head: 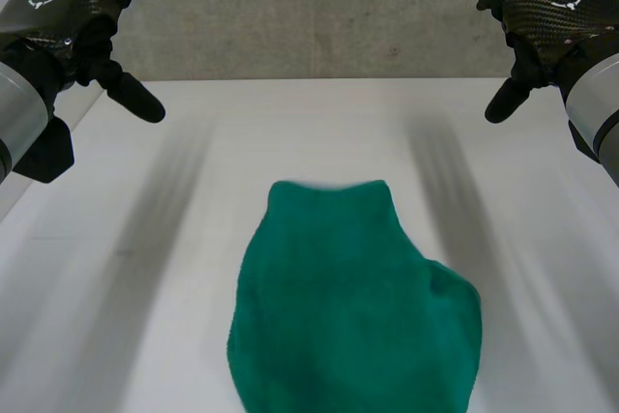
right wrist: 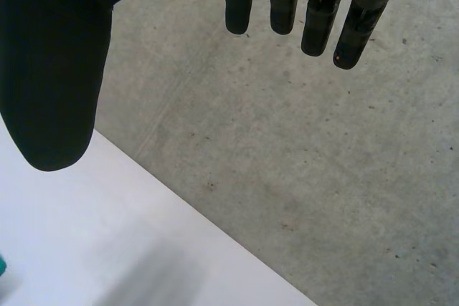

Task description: Fold the towel.

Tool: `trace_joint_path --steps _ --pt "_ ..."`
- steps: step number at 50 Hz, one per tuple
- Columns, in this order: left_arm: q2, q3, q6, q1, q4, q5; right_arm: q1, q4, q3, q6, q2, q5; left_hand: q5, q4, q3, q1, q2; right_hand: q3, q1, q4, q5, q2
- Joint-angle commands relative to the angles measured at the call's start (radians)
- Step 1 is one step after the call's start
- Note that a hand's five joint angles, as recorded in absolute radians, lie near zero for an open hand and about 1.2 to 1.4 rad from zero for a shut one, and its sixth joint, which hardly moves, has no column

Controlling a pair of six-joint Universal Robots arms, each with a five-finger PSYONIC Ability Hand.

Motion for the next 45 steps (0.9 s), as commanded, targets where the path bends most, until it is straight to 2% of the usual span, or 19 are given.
trace_joint_path --steps 1,4,5,7,9,15,22,23,26,27,32,34,37,38,40,41,42,45 --pt "-0.018 -0.001 0.001 -0.002 0.000 0.000 -0.001 0.010 0.008 -0.028 0.012 -0.059 -0.040 -0.032 -0.045 -0.040 -0.043 -0.033 -0.023 -0.053 -0.052 -0.042" --pt "-0.044 -0.004 0.001 -0.002 0.000 0.003 -0.001 0.020 0.014 -0.058 0.015 -0.082 -0.032 -0.024 -0.036 -0.032 -0.034 -0.033 -0.023 -0.053 -0.052 -0.042" --pt "-0.061 -0.007 0.003 -0.002 0.000 0.006 -0.001 0.042 0.023 -0.119 0.027 -0.113 -0.026 -0.018 -0.030 -0.026 -0.028 -0.033 -0.023 -0.053 -0.052 -0.042" --pt "-0.071 -0.007 0.003 -0.003 0.000 0.006 -0.001 0.055 0.028 -0.143 0.035 -0.121 -0.023 -0.015 -0.027 -0.023 -0.025 -0.033 -0.023 -0.053 -0.052 -0.042" --pt "-0.103 -0.007 0.003 -0.005 0.000 0.009 -0.001 0.110 0.041 -0.233 0.075 -0.140 -0.020 -0.012 -0.024 -0.020 -0.022 -0.033 -0.023 -0.053 -0.052 -0.042" --pt "-0.222 -0.006 0.026 -0.014 -0.003 0.012 0.031 0.164 0.040 -0.307 0.142 -0.142 0.003 0.012 -0.001 0.004 0.001 -0.033 -0.023 -0.053 -0.052 -0.042" --pt "-0.397 0.007 0.038 -0.083 0.005 0.012 0.069 0.159 -0.015 -0.224 0.286 -0.144 0.012 0.021 0.008 0.012 0.010 -0.033 -0.023 -0.053 -0.052 -0.042" --pt "-0.438 0.013 0.038 -0.092 0.014 0.016 0.079 0.161 -0.052 -0.141 0.353 -0.145 0.012 0.021 0.008 0.012 0.010 -0.033 -0.023 -0.053 -0.052 -0.042" --pt "-0.479 0.020 0.038 -0.097 0.026 0.023 0.086 0.161 -0.075 -0.076 0.397 -0.147 0.018 0.026 0.014 0.018 0.016 -0.033 -0.023 -0.053 -0.052 -0.042" --pt "-0.495 0.022 0.038 -0.098 0.034 0.028 0.097 0.161 -0.104 0.008 0.450 -0.151 0.021 0.029 0.017 0.021 0.019 -0.033 -0.023 -0.053 -0.052 -0.042" --pt "-0.633 0.057 0.044 -0.144 0.052 0.103 0.109 0.159 -0.149 0.107 0.544 -0.171 0.024 0.032 0.020 0.024 0.022 -0.033 -0.023 -0.053 -0.052 -0.042" --pt "-0.675 0.080 0.044 -0.147 0.052 0.106 0.114 0.158 -0.175 0.130 0.584 -0.173 0.062 0.070 0.058 0.062 0.059 0.080 0.089 0.059 0.060 0.070" --pt "-0.706 0.105 0.044 -0.149 0.054 0.106 0.115 0.156 -0.184 0.135 0.599 -0.174 0.223 0.231 0.219 0.223 0.221 0.107 0.116 0.086 0.087 0.097" --pt "-0.719 0.121 0.044 -0.147 0.057 0.108 0.125 0.156 -0.224 0.127 0.651 -0.170 0.491 0.499 0.487 0.491 0.489 0.395 0.404 0.374 0.375 0.385" --pt "-0.729 0.138 0.044 -0.147 0.068 0.108 0.128 0.156 -0.250 0.127 0.670 -0.171 0.859 0.867 0.855 0.859 0.857 0.643 0.652 0.622 0.623 0.633" --pt "-0.729 0.138 0.044 -0.147 0.068 0.108 0.128 0.156 -0.250 0.127 0.670 -0.171 0.861 0.869 0.857 0.861 0.858 0.644 0.653 0.624 0.624 0.634" --pt "-0.732 0.166 0.047 -0.147 0.093 0.108 0.129 0.149 -0.300 0.127 0.677 -0.168 1.125 1.133 1.121 1.125 1.123 1.135 1.145 1.115 1.116 1.126" --pt "-0.730 0.207 0.052 -0.147 0.118 0.105 0.125 0.120 -0.371 0.127 0.670 -0.168 1.180 1.189 1.176 1.181 1.178 1.189 1.198 1.169 1.169 1.179"
